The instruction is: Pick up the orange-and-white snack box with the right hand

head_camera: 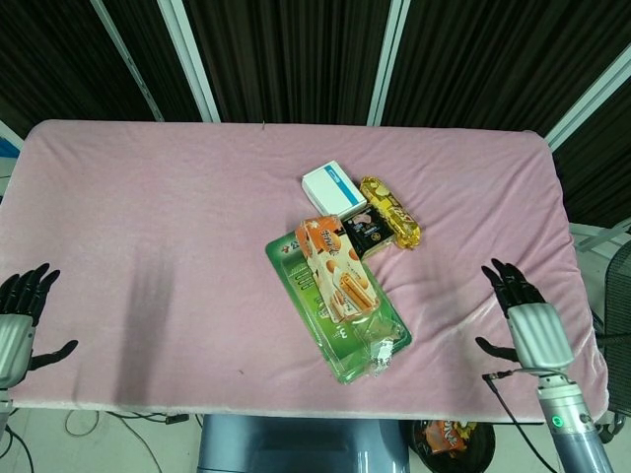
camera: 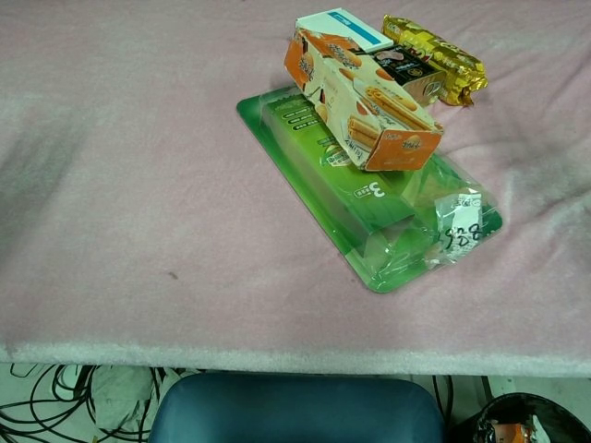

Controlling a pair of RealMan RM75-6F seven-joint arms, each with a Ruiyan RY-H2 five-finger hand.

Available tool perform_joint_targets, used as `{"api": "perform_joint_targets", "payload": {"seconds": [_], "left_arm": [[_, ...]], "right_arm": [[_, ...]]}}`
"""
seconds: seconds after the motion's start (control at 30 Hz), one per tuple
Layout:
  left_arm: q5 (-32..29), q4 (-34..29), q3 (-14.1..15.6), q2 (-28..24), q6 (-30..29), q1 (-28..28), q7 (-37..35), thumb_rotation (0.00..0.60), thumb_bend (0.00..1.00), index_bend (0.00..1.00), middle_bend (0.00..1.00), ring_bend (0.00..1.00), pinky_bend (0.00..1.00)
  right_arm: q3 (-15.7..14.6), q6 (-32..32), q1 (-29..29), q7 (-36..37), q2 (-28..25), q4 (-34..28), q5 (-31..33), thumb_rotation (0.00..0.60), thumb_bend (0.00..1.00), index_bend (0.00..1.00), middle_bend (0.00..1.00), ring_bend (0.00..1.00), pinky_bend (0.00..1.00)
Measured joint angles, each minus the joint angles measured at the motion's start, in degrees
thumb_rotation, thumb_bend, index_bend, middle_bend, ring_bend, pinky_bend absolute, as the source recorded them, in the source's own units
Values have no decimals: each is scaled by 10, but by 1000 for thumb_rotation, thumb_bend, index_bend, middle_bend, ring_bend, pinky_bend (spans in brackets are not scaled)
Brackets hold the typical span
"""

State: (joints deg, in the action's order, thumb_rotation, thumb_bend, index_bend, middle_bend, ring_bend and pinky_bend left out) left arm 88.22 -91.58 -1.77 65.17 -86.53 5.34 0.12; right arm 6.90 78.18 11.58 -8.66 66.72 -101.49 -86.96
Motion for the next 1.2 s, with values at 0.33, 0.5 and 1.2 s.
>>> {"api": "perform_joint_targets", "payload": {"seconds": [0.33, 0.5, 1.2], "left_arm": [[-7, 1, -2, 6, 4, 1, 13, 600, 0, 0, 0, 0, 0], [-12, -1, -4, 7, 9, 3, 19, 600, 0, 0, 0, 0, 0], [-5, 4, -2, 1, 10, 5, -11, 600, 0, 0, 0, 0, 0]], "right_arm": [[64, -99, 86, -77, 50, -76, 154, 600, 84, 0, 0, 0, 230], [94, -126, 121, -103, 56, -141, 268, 600, 83, 0, 0, 0, 230], [174, -56, 385, -344, 189, -146, 684, 600, 49, 0, 0, 0, 184]]}}
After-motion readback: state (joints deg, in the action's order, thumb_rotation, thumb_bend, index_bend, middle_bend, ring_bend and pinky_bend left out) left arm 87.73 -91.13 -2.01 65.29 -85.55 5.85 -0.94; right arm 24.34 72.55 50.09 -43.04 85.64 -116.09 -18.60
